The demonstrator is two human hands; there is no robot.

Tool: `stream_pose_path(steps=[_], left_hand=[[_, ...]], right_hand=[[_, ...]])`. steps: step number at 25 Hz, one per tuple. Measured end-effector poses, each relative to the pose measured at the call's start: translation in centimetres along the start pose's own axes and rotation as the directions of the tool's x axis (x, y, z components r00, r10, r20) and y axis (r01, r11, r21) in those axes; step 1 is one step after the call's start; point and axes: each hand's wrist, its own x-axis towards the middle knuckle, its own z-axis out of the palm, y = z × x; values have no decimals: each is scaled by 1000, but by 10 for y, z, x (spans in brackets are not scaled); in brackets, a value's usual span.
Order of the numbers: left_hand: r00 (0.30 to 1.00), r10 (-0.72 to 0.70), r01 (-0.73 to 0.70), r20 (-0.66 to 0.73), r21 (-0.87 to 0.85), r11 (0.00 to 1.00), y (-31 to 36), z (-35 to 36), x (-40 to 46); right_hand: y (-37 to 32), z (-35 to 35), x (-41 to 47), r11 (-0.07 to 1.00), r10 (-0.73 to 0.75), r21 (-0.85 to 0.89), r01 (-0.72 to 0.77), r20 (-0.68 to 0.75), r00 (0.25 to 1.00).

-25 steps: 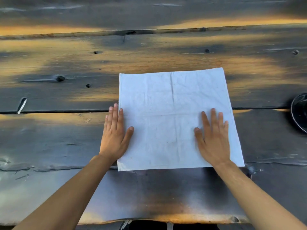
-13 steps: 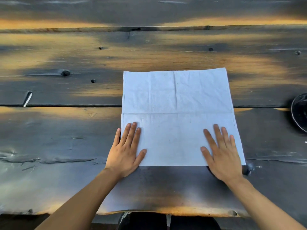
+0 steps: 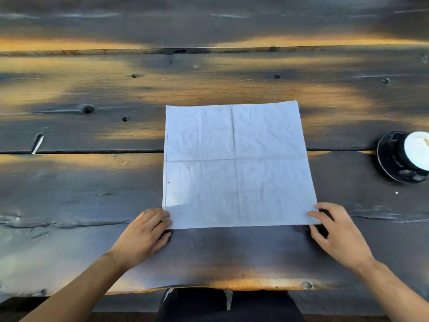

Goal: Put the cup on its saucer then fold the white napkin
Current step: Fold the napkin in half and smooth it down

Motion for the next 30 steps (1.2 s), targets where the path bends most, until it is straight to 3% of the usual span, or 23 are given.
stream_pose_path(steps=[3,11,15,19,21,25,30], left_hand=[[1000,24,-23,-13,62,998,2,-6,4],[996,85,-81,-27,133,988,10,-14,14],[998,51,-48,-38,72,996,8,-17,20],[999,-34,34,-37,-8,999,7,-19,20],[999,-32,33,35,-11,999,8,-21,17],[991,26,-27,132,4,1000,3,-27,16],[993,42,-47,108,48,998,3,-27,21]], right_hand=[[7,0,3,998,-60,-24,61,11,998],[8,9,-2,985,-163,-84,151,-167,972],[-5,0,4,997,-80,-2,80,-172,982],[-20,-13,7,958,84,285,-31,-173,981],[-30,-20,9,907,194,403,-124,-139,971],[-40,-26,12,868,295,426,-257,-23,955],[-30,-37,17,818,374,484,-312,-33,927]])
